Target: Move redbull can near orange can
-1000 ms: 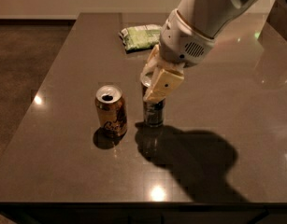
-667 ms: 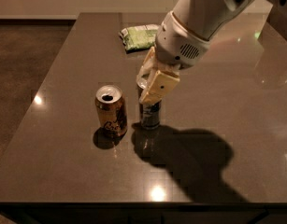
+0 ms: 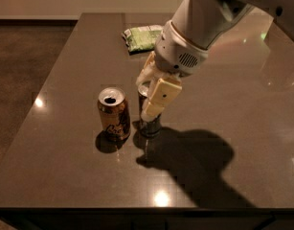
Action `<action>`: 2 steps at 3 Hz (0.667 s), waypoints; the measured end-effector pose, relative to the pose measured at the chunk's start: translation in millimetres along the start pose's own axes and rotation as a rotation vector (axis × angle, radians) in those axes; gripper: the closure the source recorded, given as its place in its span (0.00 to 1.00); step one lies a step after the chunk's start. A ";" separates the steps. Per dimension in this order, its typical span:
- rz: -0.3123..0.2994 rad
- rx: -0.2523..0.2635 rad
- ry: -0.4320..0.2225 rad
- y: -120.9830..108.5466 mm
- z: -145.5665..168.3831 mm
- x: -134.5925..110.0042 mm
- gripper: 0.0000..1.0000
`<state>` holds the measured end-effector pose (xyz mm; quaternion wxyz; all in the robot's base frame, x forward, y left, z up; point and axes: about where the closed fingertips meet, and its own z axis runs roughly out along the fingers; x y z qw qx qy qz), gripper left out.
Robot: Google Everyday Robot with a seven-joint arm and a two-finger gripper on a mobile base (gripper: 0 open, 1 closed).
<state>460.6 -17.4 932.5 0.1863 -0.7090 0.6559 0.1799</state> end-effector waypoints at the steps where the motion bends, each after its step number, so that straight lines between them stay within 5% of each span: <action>1: -0.002 0.002 0.000 0.1 -0.2 -1.1 0.00; 2: -0.002 0.002 0.000 0.1 -0.2 -1.1 0.00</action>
Offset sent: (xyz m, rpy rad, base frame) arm -0.0002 0.0008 0.0007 0.0006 -0.0027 0.0003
